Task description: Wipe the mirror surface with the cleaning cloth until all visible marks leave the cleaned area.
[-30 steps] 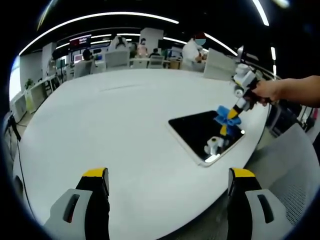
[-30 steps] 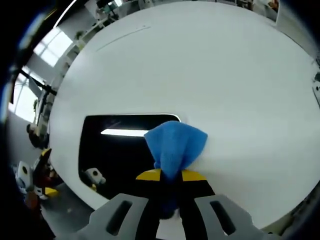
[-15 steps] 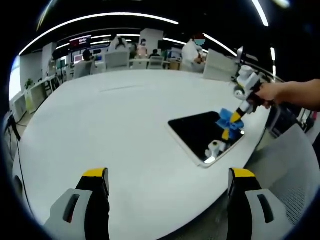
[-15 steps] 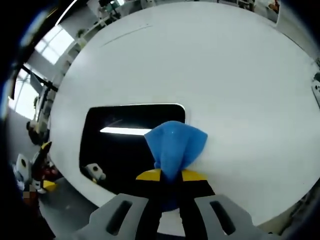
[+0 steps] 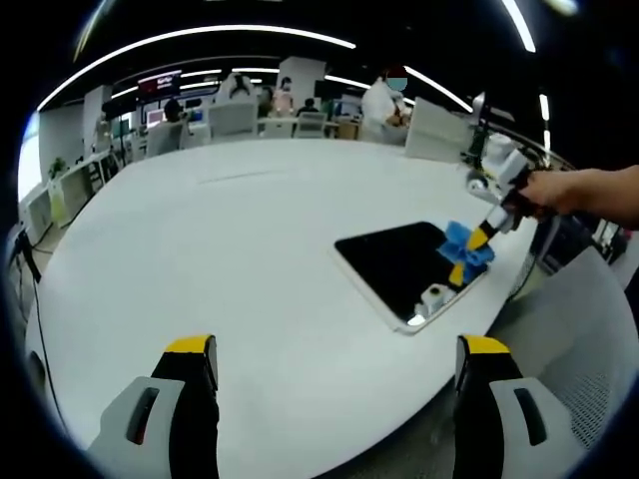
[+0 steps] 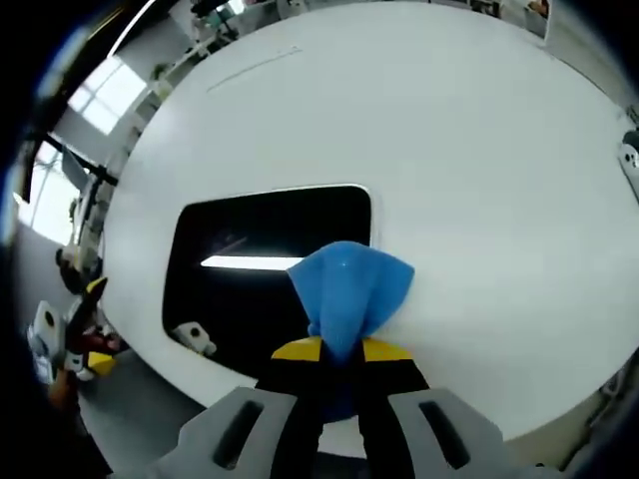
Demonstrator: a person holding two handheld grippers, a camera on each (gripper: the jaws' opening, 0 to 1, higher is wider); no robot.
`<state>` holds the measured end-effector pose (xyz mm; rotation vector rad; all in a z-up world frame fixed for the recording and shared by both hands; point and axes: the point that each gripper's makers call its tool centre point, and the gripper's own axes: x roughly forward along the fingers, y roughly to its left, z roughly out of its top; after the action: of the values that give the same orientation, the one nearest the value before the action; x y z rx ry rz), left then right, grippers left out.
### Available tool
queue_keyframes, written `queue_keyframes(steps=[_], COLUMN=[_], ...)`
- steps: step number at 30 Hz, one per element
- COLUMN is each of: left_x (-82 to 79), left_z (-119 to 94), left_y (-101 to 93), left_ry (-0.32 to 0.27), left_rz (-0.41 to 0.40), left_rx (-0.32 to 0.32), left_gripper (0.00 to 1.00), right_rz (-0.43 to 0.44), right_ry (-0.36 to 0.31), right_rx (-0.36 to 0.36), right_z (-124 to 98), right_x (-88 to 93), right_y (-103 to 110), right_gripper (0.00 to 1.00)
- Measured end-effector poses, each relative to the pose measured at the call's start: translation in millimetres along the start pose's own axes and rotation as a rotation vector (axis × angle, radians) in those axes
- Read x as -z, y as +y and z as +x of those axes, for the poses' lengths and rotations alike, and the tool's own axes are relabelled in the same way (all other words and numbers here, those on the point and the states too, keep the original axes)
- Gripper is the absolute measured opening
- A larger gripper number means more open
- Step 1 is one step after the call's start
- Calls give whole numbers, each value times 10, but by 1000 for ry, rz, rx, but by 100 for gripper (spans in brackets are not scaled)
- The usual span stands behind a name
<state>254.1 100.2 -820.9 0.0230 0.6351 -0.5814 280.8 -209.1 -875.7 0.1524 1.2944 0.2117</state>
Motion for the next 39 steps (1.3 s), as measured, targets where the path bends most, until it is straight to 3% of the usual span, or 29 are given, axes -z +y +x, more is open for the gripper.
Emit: queue_keyframes(steps=[18, 32, 36, 38, 39], left_x=[10, 8, 9, 0, -1], left_z=[-8, -1, 5, 0, -1], left_y=[-8, 10, -3, -5, -5], left_ry=[9, 2, 4, 1, 0], left_rz=[10, 3, 11, 9, 8], left_rx=[0, -5, 2, 1, 1], left_gripper=[99, 99, 99, 99, 99], right_rz=[95, 123, 88, 26, 54], right_ry=[-20, -12, -34, -29, -30], right_rx=[-39, -46, -53, -53, -43], right_z=[-59, -70, -84, -79, -76], right_x=[304, 301, 315, 315, 306], right_y=[23, 38, 60, 75, 75], right_gripper=[7, 7, 8, 8, 8])
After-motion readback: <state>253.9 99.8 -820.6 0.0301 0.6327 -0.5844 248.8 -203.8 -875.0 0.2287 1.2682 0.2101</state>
